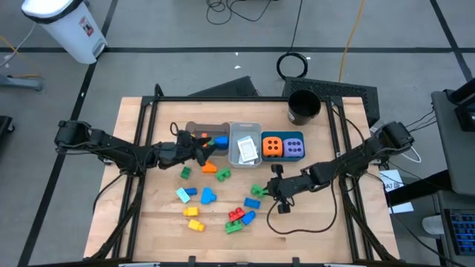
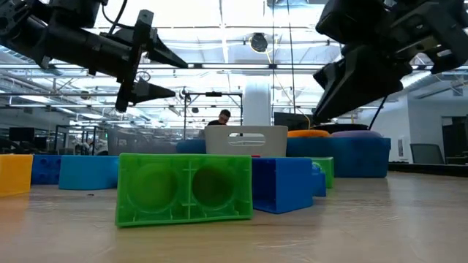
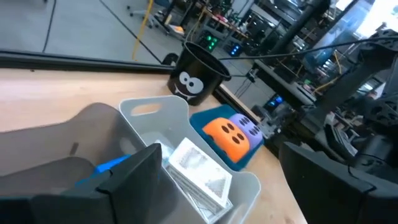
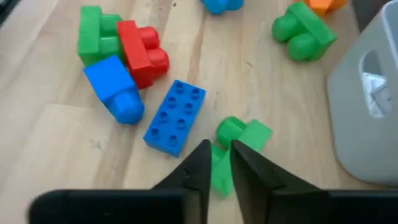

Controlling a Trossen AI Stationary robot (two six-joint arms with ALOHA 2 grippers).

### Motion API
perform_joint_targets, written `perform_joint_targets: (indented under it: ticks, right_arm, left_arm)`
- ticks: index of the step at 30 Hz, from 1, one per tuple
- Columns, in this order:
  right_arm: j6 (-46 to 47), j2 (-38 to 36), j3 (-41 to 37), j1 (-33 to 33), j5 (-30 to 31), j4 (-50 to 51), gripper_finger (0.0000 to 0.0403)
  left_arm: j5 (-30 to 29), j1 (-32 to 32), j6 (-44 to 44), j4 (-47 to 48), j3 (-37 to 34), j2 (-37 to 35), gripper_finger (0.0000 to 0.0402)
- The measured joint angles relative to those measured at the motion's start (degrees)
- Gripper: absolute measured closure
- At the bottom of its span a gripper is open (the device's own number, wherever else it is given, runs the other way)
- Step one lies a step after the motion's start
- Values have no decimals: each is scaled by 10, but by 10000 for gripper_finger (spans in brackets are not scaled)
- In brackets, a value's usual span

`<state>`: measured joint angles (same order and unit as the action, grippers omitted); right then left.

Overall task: Pick & Place Toys
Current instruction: Put the green game piece into the black bin

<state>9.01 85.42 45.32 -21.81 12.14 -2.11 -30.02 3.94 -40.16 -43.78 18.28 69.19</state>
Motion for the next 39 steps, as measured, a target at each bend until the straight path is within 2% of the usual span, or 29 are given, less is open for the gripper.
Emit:
perform_joint_targets:
  ticks: [4, 7, 11, 15, 18, 21, 24, 27, 30, 39]
  right_arm:
    - [57, 4, 0, -4, 13, -3, 379]
    - [79, 18, 0, -3, -3, 0, 363]
    - [83, 34, -1, -4, -14, -4, 293]
    - [81, 47, -1, -4, 36, -14, 199]
    - [83, 62, 0, -4, 38, -29, 137]
    - [83, 86, 0, -4, 25, -54, 92]
    - [81, 114, 0, 1, 26, -79, 66]
    - [85, 133, 0, 12, 26, -84, 61]
    - [93, 141, 0, 25, 24, -76, 76]
    - [85, 148, 0, 39, 26, -76, 174]
  left_arm:
    - [1, 4, -4, -1, 0, 0, 68]
    - [1, 4, -5, -1, 0, 0, 68]
    - [0, 3, -5, 2, 0, 0, 68]
    - [0, 3, -5, 2, 0, 0, 68]
    - [0, 3, -5, 4, 0, 0, 68]
    - [0, 3, -5, 4, 0, 0, 68]
    - [0, 3, -5, 4, 0, 0, 68]
    - [0, 3, -6, 4, 0, 0, 69]
    - [0, 3, -6, 4, 0, 0, 69]
    - [0, 3, -2, 6, 0, 0, 69]
